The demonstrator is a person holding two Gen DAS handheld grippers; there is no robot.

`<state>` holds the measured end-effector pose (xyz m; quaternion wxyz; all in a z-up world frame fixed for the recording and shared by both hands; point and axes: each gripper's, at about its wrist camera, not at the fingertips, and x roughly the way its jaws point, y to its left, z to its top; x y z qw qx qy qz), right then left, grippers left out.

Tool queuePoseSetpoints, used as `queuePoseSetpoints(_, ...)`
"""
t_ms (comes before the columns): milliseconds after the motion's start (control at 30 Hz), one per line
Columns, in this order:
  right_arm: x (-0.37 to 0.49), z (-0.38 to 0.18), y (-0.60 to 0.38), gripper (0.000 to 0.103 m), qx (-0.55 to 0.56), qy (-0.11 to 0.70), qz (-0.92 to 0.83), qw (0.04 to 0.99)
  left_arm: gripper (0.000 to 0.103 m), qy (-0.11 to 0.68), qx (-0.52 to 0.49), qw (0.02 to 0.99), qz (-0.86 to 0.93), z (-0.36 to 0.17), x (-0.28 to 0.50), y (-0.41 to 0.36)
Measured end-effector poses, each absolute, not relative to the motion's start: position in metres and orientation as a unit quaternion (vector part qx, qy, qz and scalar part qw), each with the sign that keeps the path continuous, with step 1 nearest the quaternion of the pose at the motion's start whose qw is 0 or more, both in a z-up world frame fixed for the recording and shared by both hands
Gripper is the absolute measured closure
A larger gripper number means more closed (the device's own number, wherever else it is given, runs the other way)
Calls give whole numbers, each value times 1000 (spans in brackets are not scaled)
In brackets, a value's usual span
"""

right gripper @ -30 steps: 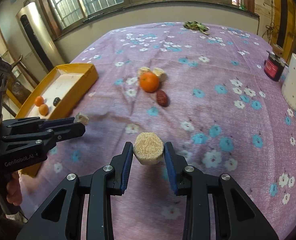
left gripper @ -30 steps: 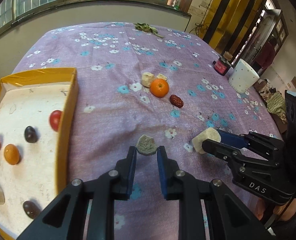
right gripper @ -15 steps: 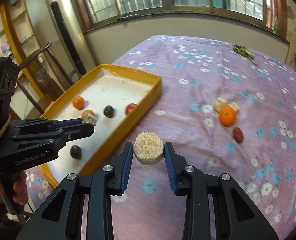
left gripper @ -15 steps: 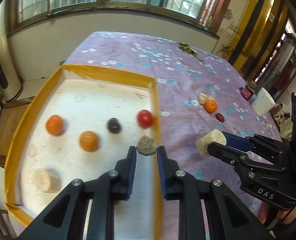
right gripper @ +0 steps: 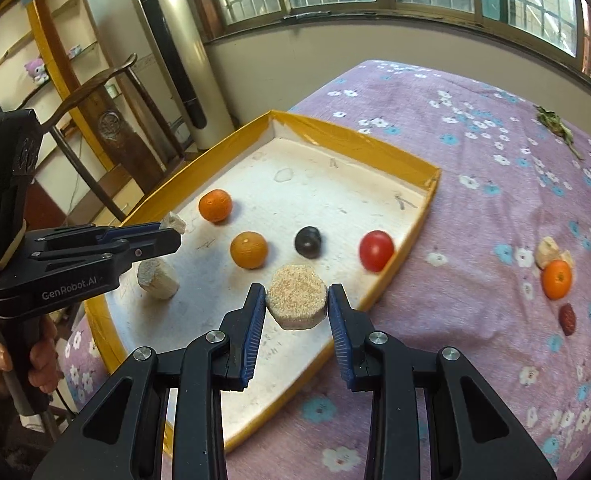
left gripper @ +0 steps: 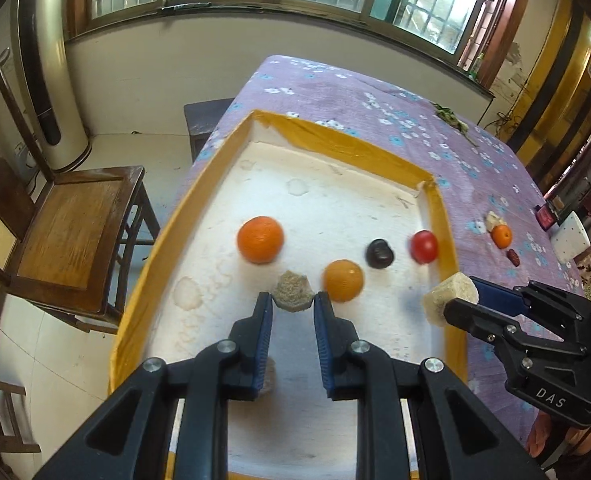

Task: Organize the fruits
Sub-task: 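Carry both cake pieces into the yellow tray and open both tools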

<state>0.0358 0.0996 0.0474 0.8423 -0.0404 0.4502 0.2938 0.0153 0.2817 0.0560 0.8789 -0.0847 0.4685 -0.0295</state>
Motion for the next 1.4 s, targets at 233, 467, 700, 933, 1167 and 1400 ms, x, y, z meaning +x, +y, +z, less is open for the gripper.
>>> queuePoseSetpoints(233,39,31,119,72,-55,465,298,832,80,487,-88,868,-32,40,22,292)
queuePoseSetpoints(467,45,22,127,72,-62,476,297,826,80,498,-87,862,-32,30,28,293)
queuePoseSetpoints(700,50,16,131,72,-65,480,295,824,79,500,-82,861,-30,27,32,294)
queuePoseSetpoints(933,48,17,131,72,-73,478,290,826,79,503,-91,859,-26,26,33,296)
queuePoseSetpoints(1167,43,20,128,70,-82,475,285,829,64,502,-94,859,-9,27,29,298)
queuePoseSetpoints(1400,35,24,120,70,-78,474,283,830,61,500,-99,861,3,30,22,299)
